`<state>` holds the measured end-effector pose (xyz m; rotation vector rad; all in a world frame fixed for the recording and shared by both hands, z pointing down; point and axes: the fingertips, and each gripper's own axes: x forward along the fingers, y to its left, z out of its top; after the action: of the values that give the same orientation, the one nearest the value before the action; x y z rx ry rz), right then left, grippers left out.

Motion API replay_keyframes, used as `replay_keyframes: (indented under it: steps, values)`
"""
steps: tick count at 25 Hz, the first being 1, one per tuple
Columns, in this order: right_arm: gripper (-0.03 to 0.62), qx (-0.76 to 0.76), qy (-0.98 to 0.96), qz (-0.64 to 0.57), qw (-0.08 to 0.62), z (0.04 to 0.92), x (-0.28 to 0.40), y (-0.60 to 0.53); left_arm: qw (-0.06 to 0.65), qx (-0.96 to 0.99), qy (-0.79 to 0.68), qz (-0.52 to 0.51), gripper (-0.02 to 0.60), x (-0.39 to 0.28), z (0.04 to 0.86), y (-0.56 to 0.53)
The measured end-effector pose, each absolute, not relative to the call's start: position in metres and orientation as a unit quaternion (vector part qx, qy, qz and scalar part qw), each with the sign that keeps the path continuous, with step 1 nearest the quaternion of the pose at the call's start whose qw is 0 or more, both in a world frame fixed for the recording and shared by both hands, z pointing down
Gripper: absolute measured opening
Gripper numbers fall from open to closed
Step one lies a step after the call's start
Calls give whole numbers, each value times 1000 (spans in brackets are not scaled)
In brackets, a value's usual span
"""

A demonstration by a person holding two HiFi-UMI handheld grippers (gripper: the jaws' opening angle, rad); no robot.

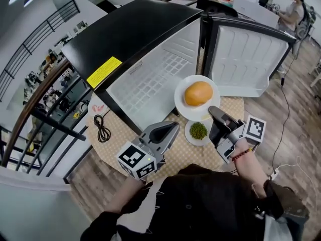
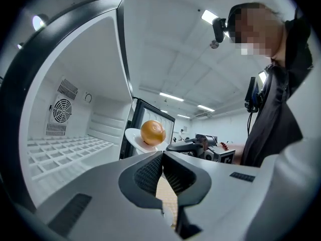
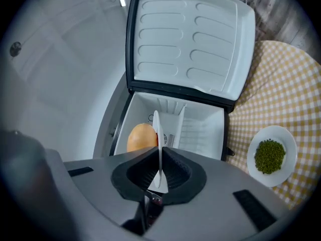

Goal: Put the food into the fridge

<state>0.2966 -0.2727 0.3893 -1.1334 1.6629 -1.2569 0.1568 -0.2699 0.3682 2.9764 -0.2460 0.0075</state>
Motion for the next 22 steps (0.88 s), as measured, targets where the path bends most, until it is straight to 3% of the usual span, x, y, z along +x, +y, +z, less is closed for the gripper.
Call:
replay_keyframes:
  steps: [11, 22]
  values:
    - [23, -372, 685, -533, 328, 392, 297, -335, 83, 979, -188, -9, 12, 167, 365, -293]
    - [23, -382, 667, -542, 341, 403, 294, -394, 92, 974, -204, 27, 12, 200, 360, -306]
